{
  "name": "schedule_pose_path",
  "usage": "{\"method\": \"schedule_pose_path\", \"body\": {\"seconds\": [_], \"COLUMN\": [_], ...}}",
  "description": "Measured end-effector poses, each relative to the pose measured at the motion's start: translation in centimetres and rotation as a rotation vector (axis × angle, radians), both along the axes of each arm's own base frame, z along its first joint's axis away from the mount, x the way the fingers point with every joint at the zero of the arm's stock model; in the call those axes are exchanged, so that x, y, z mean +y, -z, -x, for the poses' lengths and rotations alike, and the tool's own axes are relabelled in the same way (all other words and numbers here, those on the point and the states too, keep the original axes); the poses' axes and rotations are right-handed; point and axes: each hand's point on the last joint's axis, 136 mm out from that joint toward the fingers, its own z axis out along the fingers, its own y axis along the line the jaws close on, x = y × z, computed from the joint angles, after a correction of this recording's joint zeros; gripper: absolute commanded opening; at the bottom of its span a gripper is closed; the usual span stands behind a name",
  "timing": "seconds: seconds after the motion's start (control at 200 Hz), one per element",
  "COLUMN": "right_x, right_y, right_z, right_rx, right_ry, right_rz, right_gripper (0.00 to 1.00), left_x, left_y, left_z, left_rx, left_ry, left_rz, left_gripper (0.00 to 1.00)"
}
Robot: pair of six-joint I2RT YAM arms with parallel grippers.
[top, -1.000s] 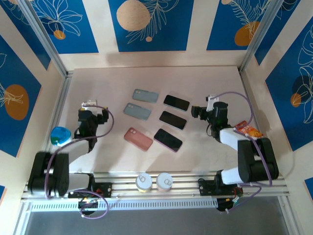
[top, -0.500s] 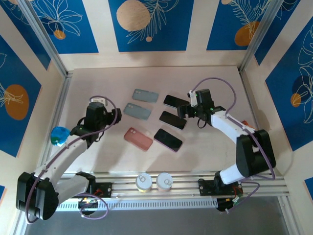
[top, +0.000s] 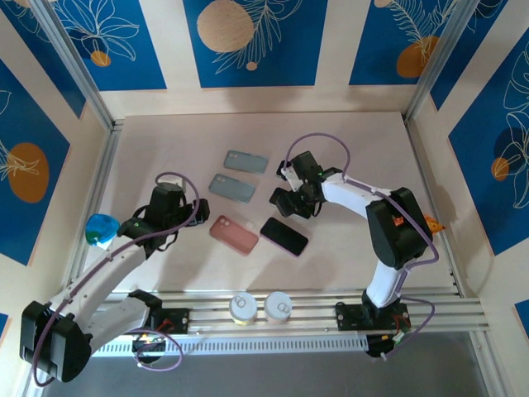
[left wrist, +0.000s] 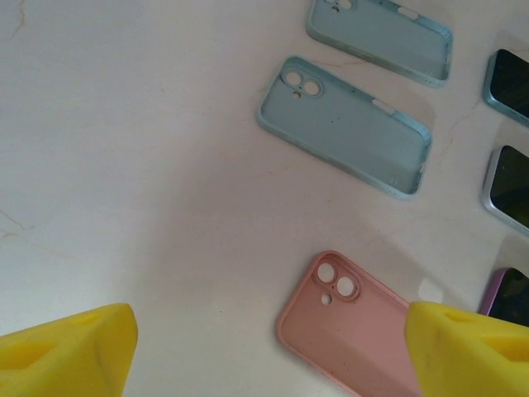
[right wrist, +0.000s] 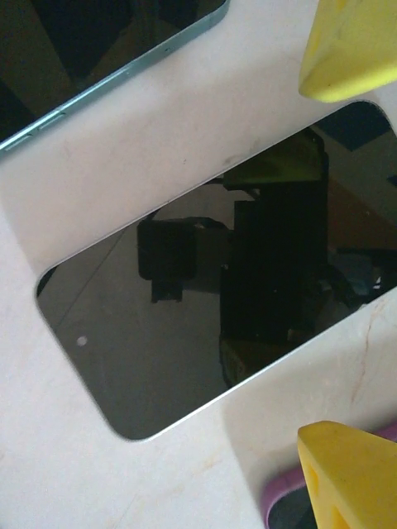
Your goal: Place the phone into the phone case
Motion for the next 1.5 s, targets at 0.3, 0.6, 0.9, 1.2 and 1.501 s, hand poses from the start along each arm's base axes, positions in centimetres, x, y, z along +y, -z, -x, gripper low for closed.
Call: {"method": "schedule_pose_path", "body": {"seconds": [0.3,0.6,0.9,1.2,1.501], "right_x": [0.2,0.6,0.7,0.3,0.6], "right_y": [0.6,1.3,1.6,2.2,2.7], "right_z": [-0.7,-1.5,-0.8,-0.6,-1.2], "right_rx": [0.017,0.043,0.085,0.117,0.132], "right_ry": [-0.051,-0.075,-0.097,-0.104,-0.111], "right_rz": [0.044,0.055,0.049,0.057,0.066], "right_gripper": [0.99,0.99,0.99,0.99,0.99], "left_x": [0.2,0.3,0.5,0.8,1.0], "left_y": [1.1,0.9,0.9,0.6,0.6], "left_z": [-0.4,-0.7,-0.7,-0.3,-0.1], "left_rx": [0.041,0.042,0.043,0.039,0.042], "left_ry": [-0.016,-0.023,-0.029,-0.029,-0.032], "left_rz": [-0.034,-0.047,-0.055,-0.063,-0.070], "left_gripper": [0.91,0.92,0.93,0.94,0.95]}}
